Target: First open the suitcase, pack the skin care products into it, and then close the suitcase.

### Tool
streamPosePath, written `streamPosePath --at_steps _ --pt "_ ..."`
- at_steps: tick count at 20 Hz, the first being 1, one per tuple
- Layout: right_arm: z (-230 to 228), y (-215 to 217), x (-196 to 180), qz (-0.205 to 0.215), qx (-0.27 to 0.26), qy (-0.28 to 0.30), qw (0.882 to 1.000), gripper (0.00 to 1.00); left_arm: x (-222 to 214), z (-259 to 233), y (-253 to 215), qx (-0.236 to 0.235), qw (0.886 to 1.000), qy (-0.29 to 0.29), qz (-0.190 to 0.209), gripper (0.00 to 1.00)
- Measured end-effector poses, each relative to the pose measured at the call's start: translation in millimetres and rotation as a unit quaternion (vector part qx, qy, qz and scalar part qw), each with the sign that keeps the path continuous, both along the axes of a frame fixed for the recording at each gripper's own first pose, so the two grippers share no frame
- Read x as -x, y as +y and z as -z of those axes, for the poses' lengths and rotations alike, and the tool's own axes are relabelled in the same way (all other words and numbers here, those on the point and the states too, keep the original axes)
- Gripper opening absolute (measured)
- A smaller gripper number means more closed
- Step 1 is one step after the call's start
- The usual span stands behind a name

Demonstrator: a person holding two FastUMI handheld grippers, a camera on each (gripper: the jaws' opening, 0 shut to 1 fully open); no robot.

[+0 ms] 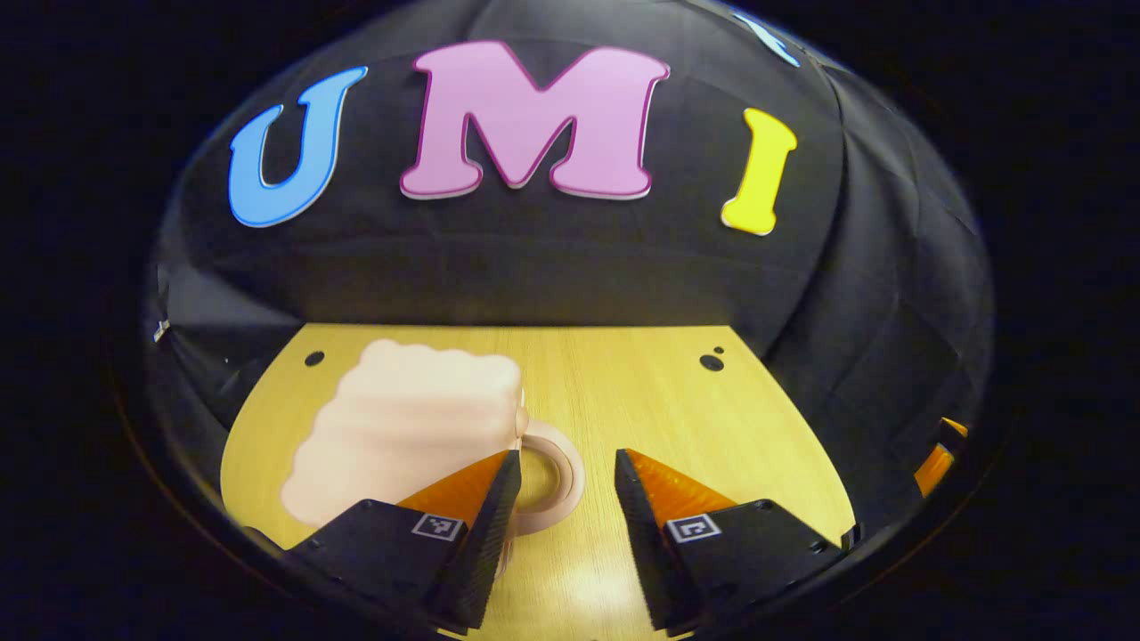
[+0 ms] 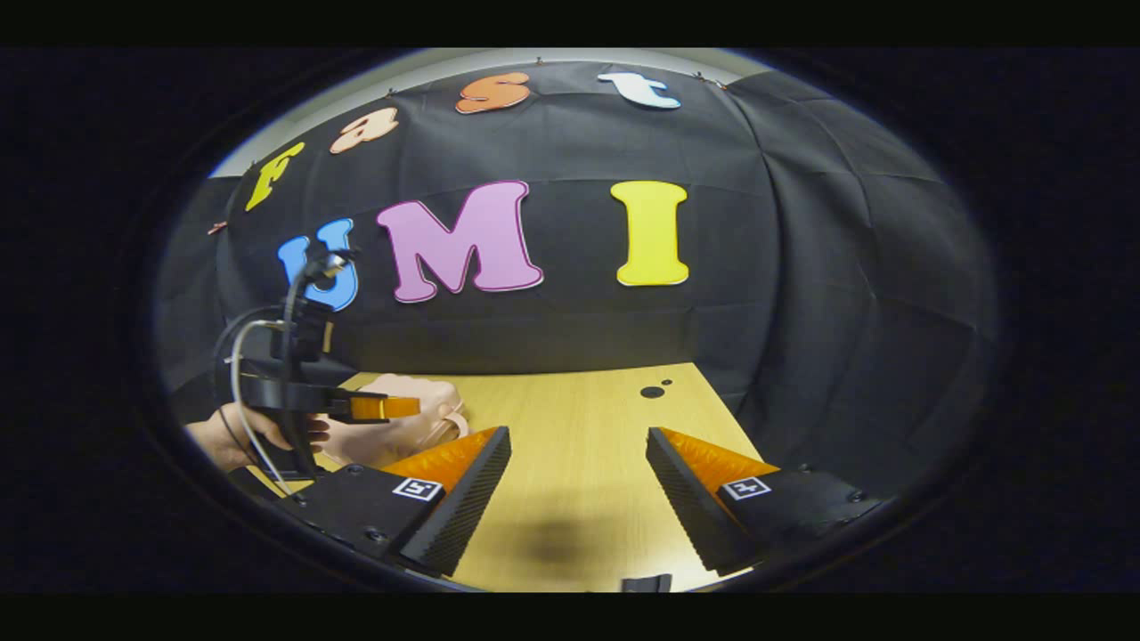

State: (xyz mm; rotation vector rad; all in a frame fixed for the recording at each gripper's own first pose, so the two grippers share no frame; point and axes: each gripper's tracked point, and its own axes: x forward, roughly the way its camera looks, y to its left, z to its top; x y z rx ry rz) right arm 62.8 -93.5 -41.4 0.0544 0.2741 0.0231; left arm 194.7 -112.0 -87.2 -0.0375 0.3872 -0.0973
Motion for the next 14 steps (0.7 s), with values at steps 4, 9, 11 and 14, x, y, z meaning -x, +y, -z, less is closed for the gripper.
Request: streamPosePath --at_steps 4,9,11,14 --pt "-53 43 13 -0.006 -0.029 -0.064 0.998 0.97 76 -82 19 -0.029 0.993 -0.118 0.004 0.99" --pt "-102 113 30 -0.065 -0.013 -0.137 0.988 0.96 157 -154 45 -0.024 0.977 -0.213 -0.019 0.98" --pt "-116 122 39 -0.071 0.008 -0.167 0.983 0.97 187 -169 61 0.020 0.968 -0.246 -0.033 0.99" --pt "-119 139 58 -0.094 0.046 -0.199 0.974 0.96 209 -164 75 0.035 0.960 -0.276 -0.037 0.98"
